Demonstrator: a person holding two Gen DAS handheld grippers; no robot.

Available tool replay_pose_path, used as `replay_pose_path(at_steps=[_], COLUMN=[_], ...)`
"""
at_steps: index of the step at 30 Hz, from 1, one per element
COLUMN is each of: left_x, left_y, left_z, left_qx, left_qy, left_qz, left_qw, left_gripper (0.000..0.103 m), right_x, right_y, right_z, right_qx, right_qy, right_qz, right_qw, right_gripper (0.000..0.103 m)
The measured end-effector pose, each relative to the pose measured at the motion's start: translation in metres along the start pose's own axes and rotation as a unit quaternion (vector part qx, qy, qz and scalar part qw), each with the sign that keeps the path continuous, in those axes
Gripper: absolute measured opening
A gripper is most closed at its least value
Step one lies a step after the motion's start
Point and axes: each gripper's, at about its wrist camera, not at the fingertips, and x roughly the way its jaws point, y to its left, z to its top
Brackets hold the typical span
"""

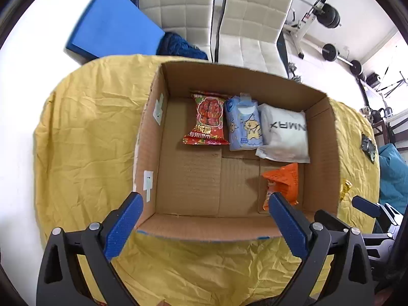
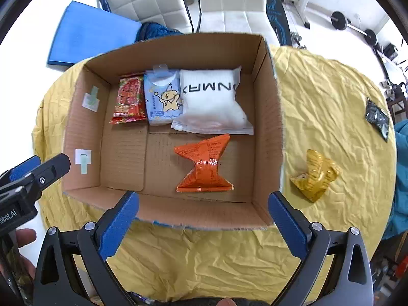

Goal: Organize snacks
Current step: 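Release both packets in the box and lift both tools away, then grasp the yellow packet on the table with the left tool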

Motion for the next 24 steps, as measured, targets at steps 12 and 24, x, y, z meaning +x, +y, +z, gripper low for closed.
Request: replay_pose_path(at_steps=[12, 24], left_x=[-0.078, -0.106], left_y=[-0.010, -0.022], left_z=[-0.029, -0.040], left_qx=[0.000, -0.004], left_qy=[-0.072, -0.091], left_qz=[0.003, 0.021], left_qw=[0.9974, 0.9956], left_gripper=[0.101, 0.101], right_x=[-0.074, -0.117], right_y=[0.005, -0.002], right_z=[-0.036, -0.041], right_qx=[-0.016, -0.026], right_qy=[-0.056, -0.099], right_qz=[0.014, 0.030], right_qw=[0.998, 0.994], right_gripper=[0.103, 0.103])
